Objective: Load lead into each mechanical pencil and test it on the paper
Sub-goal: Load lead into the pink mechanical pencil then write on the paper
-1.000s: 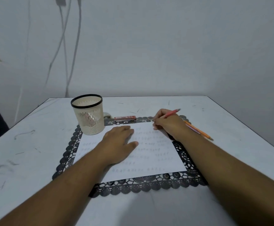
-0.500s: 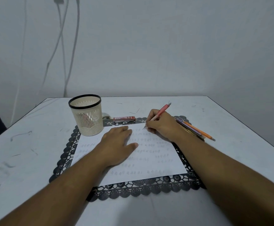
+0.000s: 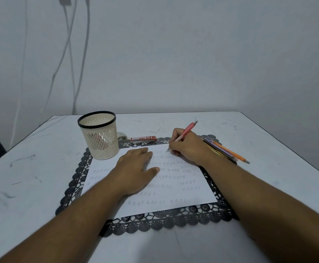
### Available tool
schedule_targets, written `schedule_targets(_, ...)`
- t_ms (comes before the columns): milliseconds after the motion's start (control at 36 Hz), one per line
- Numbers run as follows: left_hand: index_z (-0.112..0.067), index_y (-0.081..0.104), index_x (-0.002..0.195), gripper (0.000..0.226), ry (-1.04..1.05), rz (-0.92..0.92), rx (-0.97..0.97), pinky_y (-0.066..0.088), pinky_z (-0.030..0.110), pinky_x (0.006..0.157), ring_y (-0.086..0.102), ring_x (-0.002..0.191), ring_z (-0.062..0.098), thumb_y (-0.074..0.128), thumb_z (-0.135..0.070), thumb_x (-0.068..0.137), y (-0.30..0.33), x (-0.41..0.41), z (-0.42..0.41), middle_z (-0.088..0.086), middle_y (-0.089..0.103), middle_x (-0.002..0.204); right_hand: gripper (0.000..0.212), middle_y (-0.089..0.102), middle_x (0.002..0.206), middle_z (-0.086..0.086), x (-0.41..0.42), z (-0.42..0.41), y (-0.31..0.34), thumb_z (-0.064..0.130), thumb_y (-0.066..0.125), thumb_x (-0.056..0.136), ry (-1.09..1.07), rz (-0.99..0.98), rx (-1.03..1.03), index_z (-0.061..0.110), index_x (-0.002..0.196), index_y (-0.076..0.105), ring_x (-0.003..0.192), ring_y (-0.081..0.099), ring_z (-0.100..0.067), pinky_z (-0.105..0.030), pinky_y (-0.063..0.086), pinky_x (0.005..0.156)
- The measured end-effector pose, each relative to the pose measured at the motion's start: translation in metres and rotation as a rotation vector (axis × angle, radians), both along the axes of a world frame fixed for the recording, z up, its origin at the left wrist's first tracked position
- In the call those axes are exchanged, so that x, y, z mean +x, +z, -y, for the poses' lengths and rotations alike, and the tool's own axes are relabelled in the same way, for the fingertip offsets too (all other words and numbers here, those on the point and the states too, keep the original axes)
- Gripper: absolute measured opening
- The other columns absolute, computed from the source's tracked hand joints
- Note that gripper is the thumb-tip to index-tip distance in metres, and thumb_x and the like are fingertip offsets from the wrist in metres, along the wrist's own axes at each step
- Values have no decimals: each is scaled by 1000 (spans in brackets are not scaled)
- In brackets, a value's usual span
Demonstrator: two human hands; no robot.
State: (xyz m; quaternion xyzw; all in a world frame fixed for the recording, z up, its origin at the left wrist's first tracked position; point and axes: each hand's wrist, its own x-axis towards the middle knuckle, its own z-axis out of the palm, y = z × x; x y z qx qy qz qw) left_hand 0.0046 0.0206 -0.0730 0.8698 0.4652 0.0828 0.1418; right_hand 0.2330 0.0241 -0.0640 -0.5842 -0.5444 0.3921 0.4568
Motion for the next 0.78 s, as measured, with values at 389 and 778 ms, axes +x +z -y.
schedule_targets(389, -28, 26, 163, 69, 5, -11, -7, 13, 43, 128, 10, 157, 17, 42, -59, 103, 3, 0, 3, -10, 16, 171, 14, 59, 85, -25, -2, 3, 2, 0, 69, 92, -16, 31, 5, 8, 83, 62, 74, 57, -27, -36, 54, 72)
schedule_targets(778, -28, 25, 163, 69, 10, -22, -22, 12, 42, 128, 9, 157, 16, 43, -59, 104, 6, 2, 5, -10, 14, 171, 20, 59, 82, -29, 1, 6, 3, 0, 69, 93, -51, 28, 37, 11, 78, 60, 70, 55, -30, -40, 48, 69)
